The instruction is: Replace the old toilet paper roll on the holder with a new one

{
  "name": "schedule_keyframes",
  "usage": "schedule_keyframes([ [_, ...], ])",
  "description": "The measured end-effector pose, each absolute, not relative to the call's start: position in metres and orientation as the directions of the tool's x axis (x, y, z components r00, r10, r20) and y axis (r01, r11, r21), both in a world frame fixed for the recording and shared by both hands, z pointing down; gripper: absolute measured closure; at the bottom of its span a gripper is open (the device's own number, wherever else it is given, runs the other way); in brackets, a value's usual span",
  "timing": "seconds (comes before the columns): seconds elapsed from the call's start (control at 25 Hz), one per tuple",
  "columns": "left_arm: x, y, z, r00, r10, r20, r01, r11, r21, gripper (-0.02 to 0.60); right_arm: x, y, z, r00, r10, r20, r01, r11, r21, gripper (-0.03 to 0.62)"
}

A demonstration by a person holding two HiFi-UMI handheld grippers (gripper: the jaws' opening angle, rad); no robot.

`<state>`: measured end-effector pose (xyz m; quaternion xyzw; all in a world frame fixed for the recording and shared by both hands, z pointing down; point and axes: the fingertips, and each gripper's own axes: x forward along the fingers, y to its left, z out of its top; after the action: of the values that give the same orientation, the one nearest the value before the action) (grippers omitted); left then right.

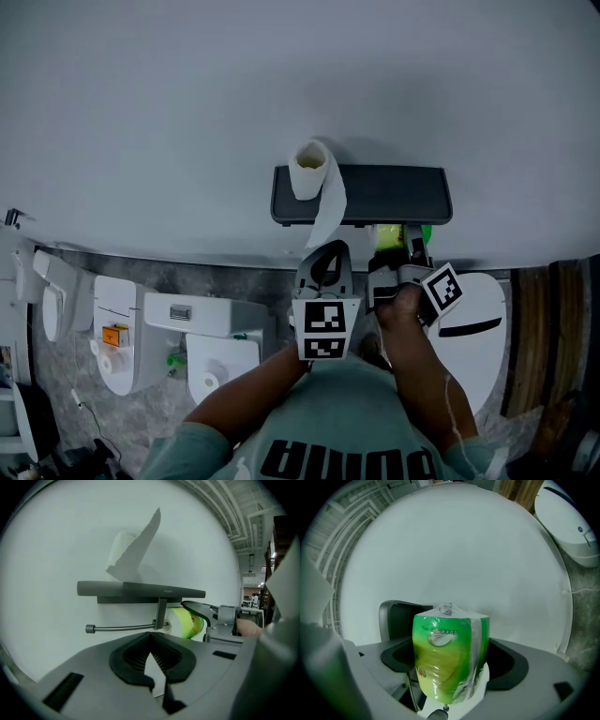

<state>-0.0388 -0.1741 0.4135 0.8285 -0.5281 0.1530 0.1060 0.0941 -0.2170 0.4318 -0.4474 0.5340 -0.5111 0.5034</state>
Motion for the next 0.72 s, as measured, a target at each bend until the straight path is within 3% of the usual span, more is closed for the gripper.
schedule_keyframes([
  [0.72,-0.031,-0.164,0.415,0.406,-0.833,0.376,-0.899,-0.437,0.003,0.574,0.098,-0.199,0.433,-0.134,-0.982,-0.135,0.048,0.13,-0.99,0.134],
])
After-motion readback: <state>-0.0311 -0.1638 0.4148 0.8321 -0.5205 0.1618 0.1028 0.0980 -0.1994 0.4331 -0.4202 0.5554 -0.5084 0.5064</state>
